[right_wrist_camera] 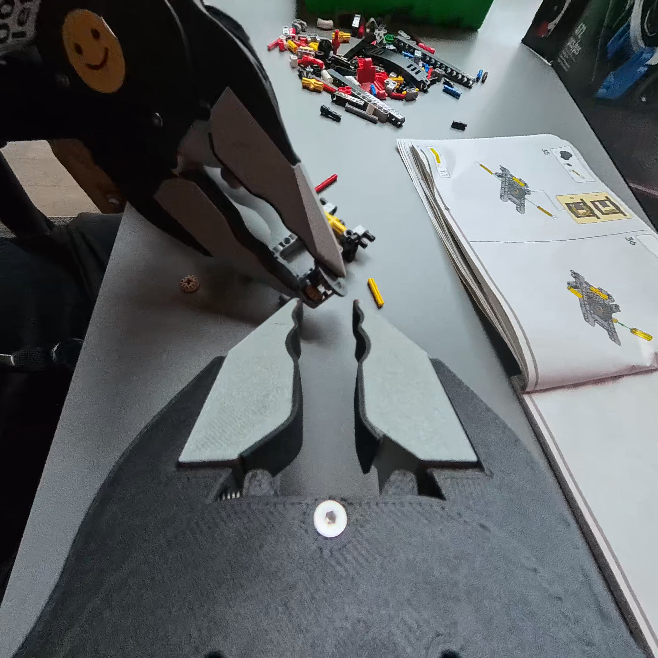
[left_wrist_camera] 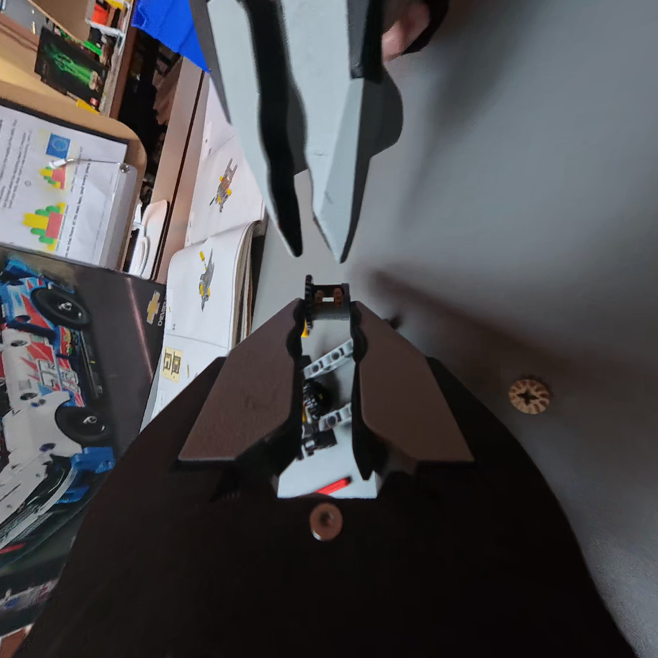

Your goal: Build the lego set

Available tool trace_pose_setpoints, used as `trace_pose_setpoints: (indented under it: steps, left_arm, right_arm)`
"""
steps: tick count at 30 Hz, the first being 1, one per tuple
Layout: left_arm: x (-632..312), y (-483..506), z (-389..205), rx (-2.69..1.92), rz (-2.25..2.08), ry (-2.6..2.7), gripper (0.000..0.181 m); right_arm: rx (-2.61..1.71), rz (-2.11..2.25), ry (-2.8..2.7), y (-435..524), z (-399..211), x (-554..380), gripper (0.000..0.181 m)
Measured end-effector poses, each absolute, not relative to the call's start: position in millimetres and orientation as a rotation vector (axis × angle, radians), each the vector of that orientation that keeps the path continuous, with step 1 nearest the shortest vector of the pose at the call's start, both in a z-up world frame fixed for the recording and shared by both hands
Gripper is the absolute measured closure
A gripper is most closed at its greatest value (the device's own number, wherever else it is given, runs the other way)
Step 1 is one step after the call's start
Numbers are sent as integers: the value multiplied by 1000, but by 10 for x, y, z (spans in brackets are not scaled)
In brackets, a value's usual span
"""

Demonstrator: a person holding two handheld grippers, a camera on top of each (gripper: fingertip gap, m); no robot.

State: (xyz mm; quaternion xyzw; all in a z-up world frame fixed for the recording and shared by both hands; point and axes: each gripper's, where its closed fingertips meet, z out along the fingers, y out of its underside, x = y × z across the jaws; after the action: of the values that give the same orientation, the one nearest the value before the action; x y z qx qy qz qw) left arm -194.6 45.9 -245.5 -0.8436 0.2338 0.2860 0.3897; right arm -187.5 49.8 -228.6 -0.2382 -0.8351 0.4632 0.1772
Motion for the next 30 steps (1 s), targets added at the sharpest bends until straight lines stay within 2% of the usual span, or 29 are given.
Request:
trace_pose_setpoints:
  steps: [6,9,13,16,19,21,24,27,30]
  left_arm:
    - [-1844,518,-2466,-2130,554,535,158]
    - [-1774,538,-2395,-2101,414,470,158]
    - [-1762,534,-2355,-2120,217,323,159]
    - [-1766,519,-2296,-2096,77,242,160]
    - [-1769,511,-2274,-2065,225,365,159]
    - [-1807,506,-2301,-2049,318,425,159]
    - [-1777,504,-2279,-2028,279,403,159]
    - [-1783,503,-2279,-2036,271,395,159]
    - [-1718,497,-2238,-1994,245,425,159]
  right_arm:
    - [-601,1283,-2289,537,-2183,-1887,160]
    - [-476,1309,-2353,396,-2201,-1744,156]
    - [-560,1079,-2361,521,-2393,-1888,181]
    - [-431,1170,-2296,450,-2239,-1822,181]
    - [-475,1189,-2307,490,-2249,-1851,180]
    - [-540,1201,-2297,548,-2241,-1898,166]
    - [-476,1343,-2324,425,-2166,-1762,181]
    - [-463,1310,-2333,404,-2189,-1755,181]
    - [-446,1457,-2261,387,-1998,-1716,181]
